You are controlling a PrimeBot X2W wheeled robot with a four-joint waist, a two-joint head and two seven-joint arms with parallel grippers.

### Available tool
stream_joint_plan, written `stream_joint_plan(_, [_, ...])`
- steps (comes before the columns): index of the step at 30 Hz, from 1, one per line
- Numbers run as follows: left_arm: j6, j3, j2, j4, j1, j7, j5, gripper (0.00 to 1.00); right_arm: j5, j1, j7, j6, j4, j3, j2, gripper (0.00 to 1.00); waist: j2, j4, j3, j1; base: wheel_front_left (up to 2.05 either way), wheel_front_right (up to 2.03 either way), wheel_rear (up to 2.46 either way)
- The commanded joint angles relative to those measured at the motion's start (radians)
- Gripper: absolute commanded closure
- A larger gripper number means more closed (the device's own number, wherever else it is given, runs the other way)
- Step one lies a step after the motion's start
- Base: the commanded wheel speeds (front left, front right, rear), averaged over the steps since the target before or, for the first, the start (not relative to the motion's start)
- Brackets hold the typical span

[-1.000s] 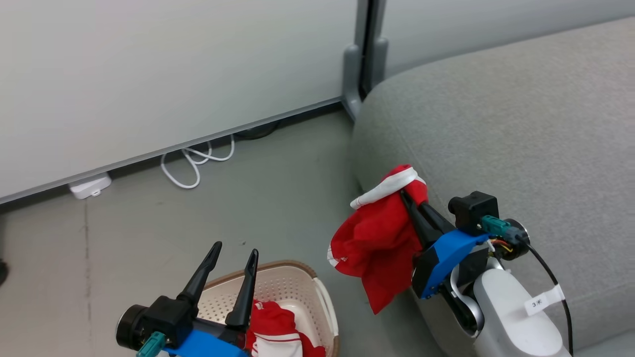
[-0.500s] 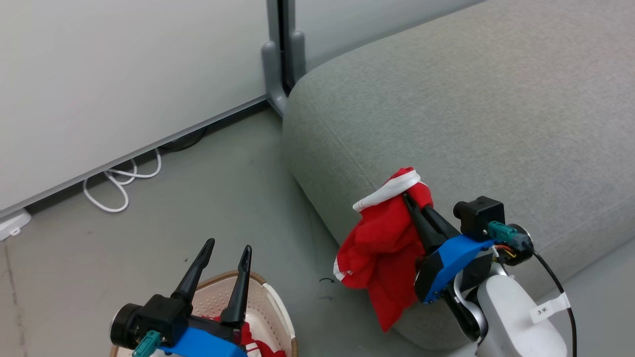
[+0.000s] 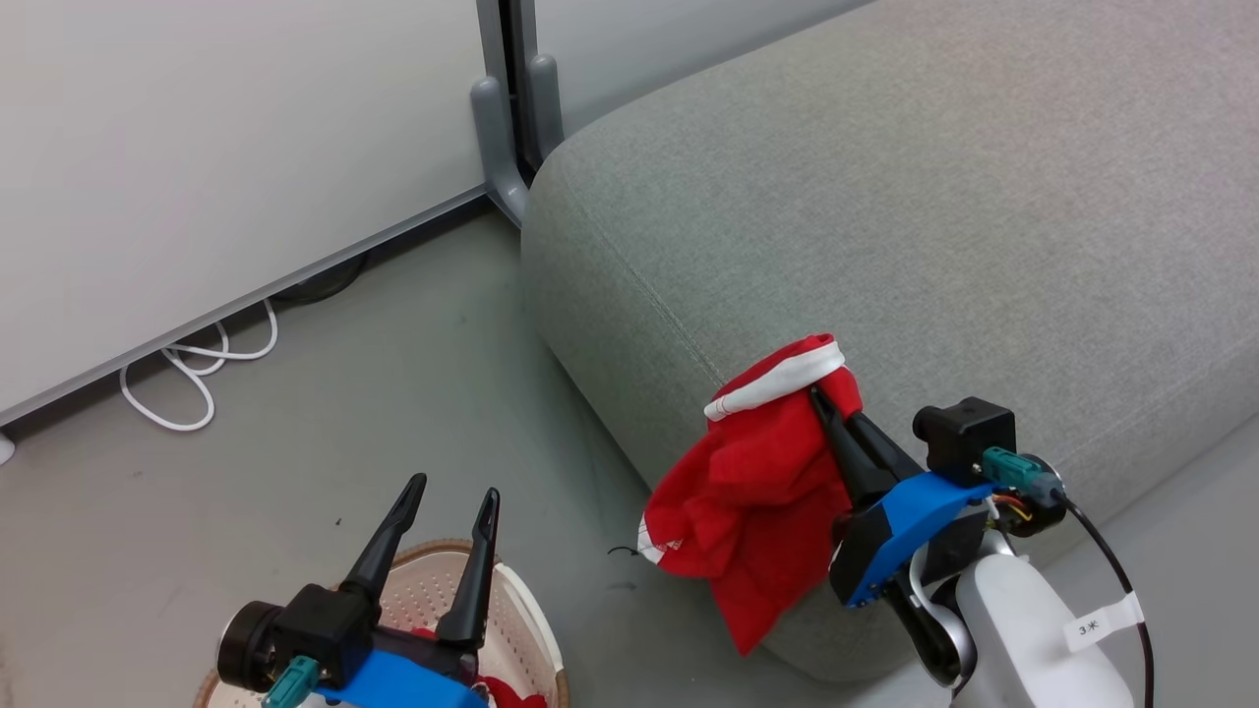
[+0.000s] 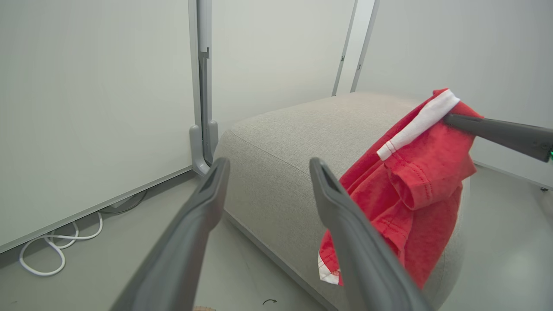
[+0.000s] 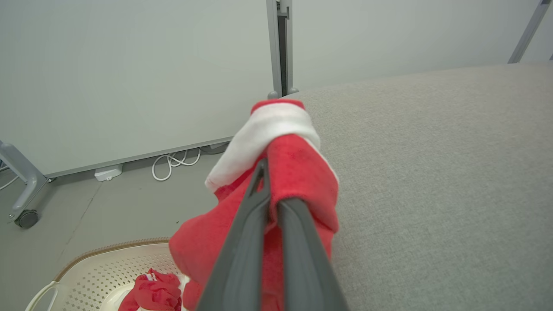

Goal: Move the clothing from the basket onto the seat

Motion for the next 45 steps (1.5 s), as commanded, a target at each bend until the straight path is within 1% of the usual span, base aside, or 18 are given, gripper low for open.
stream_joint_plan(1, [-0.001,-0.001,0.009,-0.001,-0.009,-0.003,0.004,0.0,0.01,0.008,-0.003,0.0,-0.008,-0.004,-0.001,1.0,0.0,0.001,0.004,0.0,0.0,0.0,0.0])
stream_joint_plan(6, [-0.001,-0.007,0.017,-0.008,-0.014,-0.003,0.01,0.0,0.028,-0.021,-0.007,0.0,-0.01,-0.014,-0.001,1.0,0.0,0.005,0.021,0.0,0.0,0.0,0.0])
stream_joint_plan(11, [-0.001,-0.023,0.036,-0.015,-0.036,-0.003,0.018,0.0,0.043,-0.085,-0.018,0.0,-0.015,-0.053,-0.001,1.0,0.0,0.026,0.064,0.0,0.0,0.0,0.0])
stream_joint_plan(17, [-0.001,-0.035,0.065,-0.033,-0.072,-0.003,0.023,0.0,0.019,-0.219,-0.021,0.0,-0.007,-0.179,-0.001,1.0,0.0,0.064,0.135,0.0,0.0,0.0,0.0])
stream_joint_plan(19, [-0.001,-0.043,0.073,-0.04,-0.084,-0.003,0.023,0.0,0.047,-0.273,-0.018,0.0,-0.011,-0.238,-0.003,1.0,0.0,0.079,0.158,0.0,0.0,0.0,0.0])
stream_joint_plan(22, [-0.001,-0.058,0.089,-0.053,-0.105,-0.003,0.026,0.0,0.041,-0.346,-0.003,0.0,-0.017,-0.318,-0.032,1.0,0.0,0.102,0.2,0.0,0.0,0.0,0.0])
stream_joint_plan(24, [-0.001,-0.08,0.106,-0.068,-0.126,-0.003,0.023,0.0,0.04,-0.393,0.015,0.0,-0.018,-0.363,-0.063,1.0,0.0,0.121,0.238,0.0,0.0,0.0,0.0])
stream_joint_plan(26, [-0.001,-0.096,0.126,-0.085,-0.146,-0.003,0.02,0.0,0.031,-0.435,0.032,0.0,-0.017,-0.391,-0.098,1.0,0.0,0.137,0.274,0.0,0.0,0.0,0.0])
stream_joint_plan(27, [-0.001,-0.096,0.126,-0.085,-0.146,-0.003,0.02,0.0,0.031,-0.435,0.032,0.0,-0.017,-0.391,-0.098,1.0,0.0,0.137,0.274,0.0,0.0,0.0,0.0])
stream_joint_plan(30, [-0.001,-0.109,0.156,-0.118,-0.183,-0.003,0.023,0.0,0.022,-0.502,0.053,0.0,-0.017,-0.435,-0.156,1.0,0.0,0.161,0.344,0.0,0.0,0.0,0.0])
stream_joint_plan(35, [-0.001,-0.131,0.216,-0.17,-0.224,0.0,0.041,0.0,0.013,-0.612,0.076,0.0,0.006,-0.536,-0.231,1.0,0.0,0.181,0.455,0.0,0.0,0.0,0.0])
stream_joint_plan(39, [-0.001,-0.135,0.257,-0.218,-0.251,0.005,0.049,0.0,0.01,-0.68,0.084,0.0,0.037,-0.626,-0.26,1.0,0.0,0.197,0.532,0.0,0.0,0.0,0.0])
stream_joint_plan(43, [0.001,-0.132,0.277,-0.26,-0.265,0.007,0.061,0.0,-0.014,-0.714,0.077,0.0,0.086,-0.685,-0.282,1.0,0.0,0.205,0.58,0.0,0.0,0.0,0.0])
stream_joint_plan(45, [0.004,-0.13,0.285,-0.276,-0.266,0.007,0.064,0.0,-0.027,-0.714,0.066,0.0,0.126,-0.709,-0.278,1.0,0.0,0.207,0.597,0.0,0.0,0.0,0.0])
